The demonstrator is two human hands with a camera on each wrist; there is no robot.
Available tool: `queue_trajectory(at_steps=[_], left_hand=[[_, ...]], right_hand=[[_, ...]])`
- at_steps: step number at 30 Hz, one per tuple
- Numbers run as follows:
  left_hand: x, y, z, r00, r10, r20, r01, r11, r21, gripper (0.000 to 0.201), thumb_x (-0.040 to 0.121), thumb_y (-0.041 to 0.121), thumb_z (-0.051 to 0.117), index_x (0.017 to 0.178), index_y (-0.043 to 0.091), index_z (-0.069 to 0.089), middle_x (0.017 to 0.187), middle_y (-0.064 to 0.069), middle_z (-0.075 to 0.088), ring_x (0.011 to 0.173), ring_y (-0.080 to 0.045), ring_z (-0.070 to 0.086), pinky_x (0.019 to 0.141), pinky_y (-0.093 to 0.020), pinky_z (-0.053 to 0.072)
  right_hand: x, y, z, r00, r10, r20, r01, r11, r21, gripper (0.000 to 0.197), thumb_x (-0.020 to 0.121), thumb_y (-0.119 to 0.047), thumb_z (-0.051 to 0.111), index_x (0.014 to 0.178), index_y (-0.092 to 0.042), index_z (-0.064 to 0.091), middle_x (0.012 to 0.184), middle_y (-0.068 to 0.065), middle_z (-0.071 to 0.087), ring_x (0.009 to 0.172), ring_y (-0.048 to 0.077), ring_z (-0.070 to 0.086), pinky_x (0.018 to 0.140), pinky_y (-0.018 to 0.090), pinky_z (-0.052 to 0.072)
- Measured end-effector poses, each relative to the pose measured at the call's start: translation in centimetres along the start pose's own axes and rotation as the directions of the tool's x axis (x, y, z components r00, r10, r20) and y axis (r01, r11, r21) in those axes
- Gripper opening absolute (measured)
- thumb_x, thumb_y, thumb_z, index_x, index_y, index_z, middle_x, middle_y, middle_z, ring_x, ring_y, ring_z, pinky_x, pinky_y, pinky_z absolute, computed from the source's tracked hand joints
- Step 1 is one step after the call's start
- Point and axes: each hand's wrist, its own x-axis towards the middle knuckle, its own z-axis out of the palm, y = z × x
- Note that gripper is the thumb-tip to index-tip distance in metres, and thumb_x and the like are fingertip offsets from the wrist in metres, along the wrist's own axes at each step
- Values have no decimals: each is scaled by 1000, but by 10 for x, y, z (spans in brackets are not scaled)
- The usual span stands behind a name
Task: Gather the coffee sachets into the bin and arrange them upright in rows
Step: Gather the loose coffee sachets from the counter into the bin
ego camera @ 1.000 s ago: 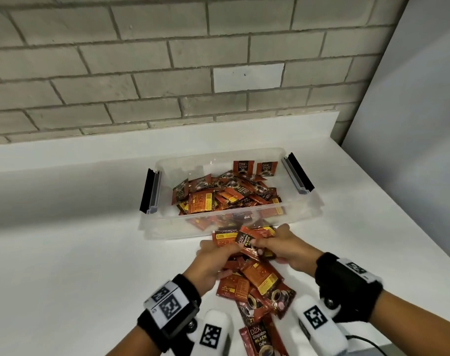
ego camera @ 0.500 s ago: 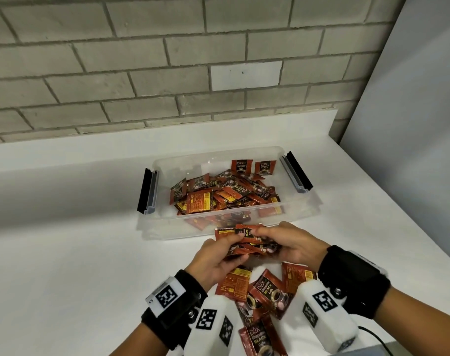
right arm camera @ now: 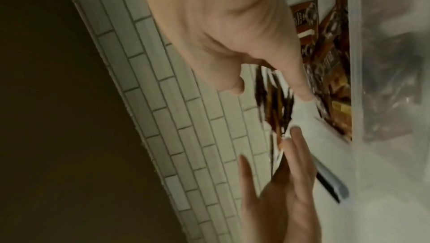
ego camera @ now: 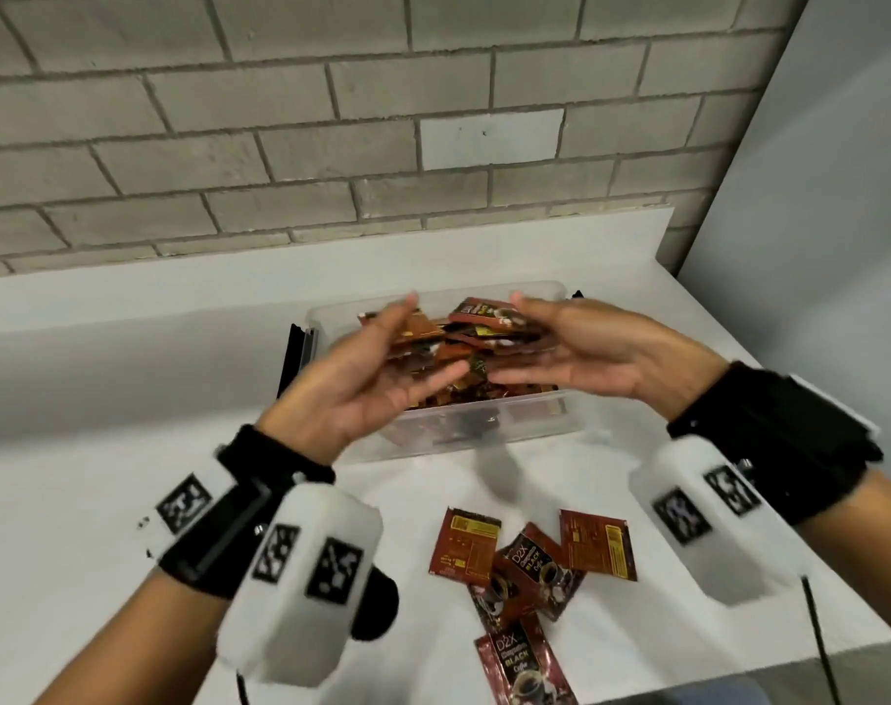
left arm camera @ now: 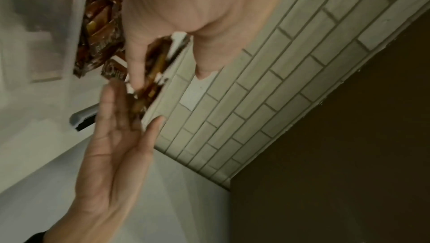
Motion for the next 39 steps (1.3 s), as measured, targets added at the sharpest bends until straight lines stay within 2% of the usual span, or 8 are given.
queue_trajectory(at_steps=[8,11,14,17,21,26,34,39], left_hand=[[-12,-47,-48,992,-78,-97,107,932,347,35,79,21,70,110,11,58,115,-8,55,101,-23,59,81,-36,55],[-26,-100,-62,990,-141,15,63,531,845,63,76,44,75,129,28,43,133,0,44,120,-17,45,98,-34,47],[-28,-152,-70,972,-169,163,-162,21,987,123,59,71,72,149,39,-6,156,8,-9,145,-26,-10,119,-52,10],[-22,-186,-68,953,-155,260,-286,-173,943,144,52,77,72,136,42,-39,143,-2,-50,131,-30,-46,112,-58,-18],[-14,-198,-67,956,-131,263,-291,-320,902,147,49,76,73,136,40,-40,151,-4,-40,136,-34,-38,111,-64,-13],[-3,-177,-66,970,4,244,-228,-345,911,121,52,65,77,148,40,7,138,7,24,122,-22,22,98,-46,30],[9,-159,-64,989,-11,145,-145,-135,980,76,60,42,82,123,29,43,113,2,29,107,-21,29,83,-31,44],[18,-157,-64,993,15,119,-118,-34,992,66,66,39,80,118,29,42,112,3,32,107,-21,36,78,-27,42]], right_hand=[[-6,45,-64,999,23,-44,-42,880,-473,30,91,-20,59,117,-7,57,121,8,60,103,20,61,86,34,56],[-21,91,-86,997,82,-13,-49,456,-889,49,85,-45,63,127,-24,49,130,-3,52,112,12,53,94,30,49],[-29,133,-88,996,88,-26,-37,119,-992,85,76,-68,59,146,-37,22,148,3,29,134,25,23,107,40,32],[-31,162,-71,995,88,-44,-49,50,-998,103,64,-85,47,149,-44,5,159,5,2,143,34,2,109,56,22],[-23,186,-52,998,-39,-46,-48,-61,-997,90,77,-75,51,148,-44,6,156,9,2,139,37,6,106,58,22],[-12,175,-54,992,-121,-30,-9,168,-986,60,86,-48,62,136,-30,33,127,4,28,119,24,27,94,33,37],[-1,165,-64,997,-12,-72,-54,545,-836,61,68,-47,82,109,-19,45,103,-1,63,93,13,62,79,26,55],[2,166,-50,996,-54,-76,-31,575,-817,53,64,-37,87,103,-16,58,95,-6,64,85,9,60,72,20,51]])
